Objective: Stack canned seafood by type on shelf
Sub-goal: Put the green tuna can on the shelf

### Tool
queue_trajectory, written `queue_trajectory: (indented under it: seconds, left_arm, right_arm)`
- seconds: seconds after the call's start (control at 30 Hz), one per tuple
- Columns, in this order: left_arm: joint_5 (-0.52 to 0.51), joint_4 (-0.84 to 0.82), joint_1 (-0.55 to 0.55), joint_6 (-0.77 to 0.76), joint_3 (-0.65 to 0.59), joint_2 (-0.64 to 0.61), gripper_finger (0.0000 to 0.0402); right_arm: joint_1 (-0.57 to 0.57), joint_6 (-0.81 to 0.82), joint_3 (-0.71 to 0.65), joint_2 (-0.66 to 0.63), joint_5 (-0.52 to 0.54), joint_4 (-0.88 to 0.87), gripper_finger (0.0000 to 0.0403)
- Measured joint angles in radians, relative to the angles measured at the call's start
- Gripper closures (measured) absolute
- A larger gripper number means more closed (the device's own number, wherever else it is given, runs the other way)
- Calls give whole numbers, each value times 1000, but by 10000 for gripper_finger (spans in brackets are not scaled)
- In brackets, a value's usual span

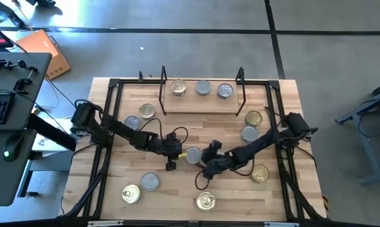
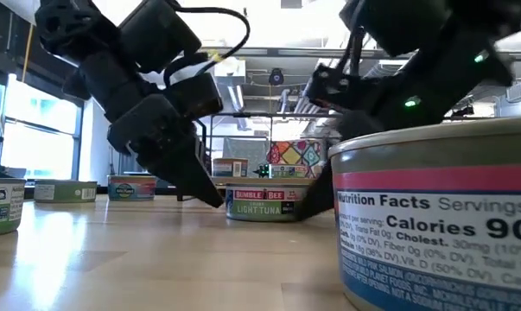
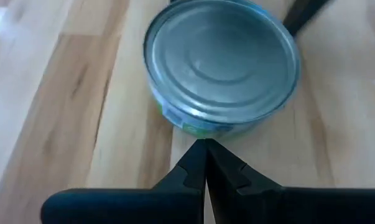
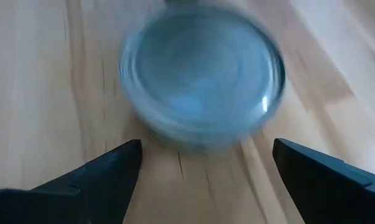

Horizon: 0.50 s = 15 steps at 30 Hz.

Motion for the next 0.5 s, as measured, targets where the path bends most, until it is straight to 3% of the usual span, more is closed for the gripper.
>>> queue_trajectory:
  seconds: [0.17,0.5]
  left_arm:
    - [4,57,7,18,-1,34,401]
    - [-2,76,29,51,-1,39,401]
  right_arm:
    - [-13,-57,-4,34,7,125,45]
    - [-24,-70,-5,34,50,131,45]
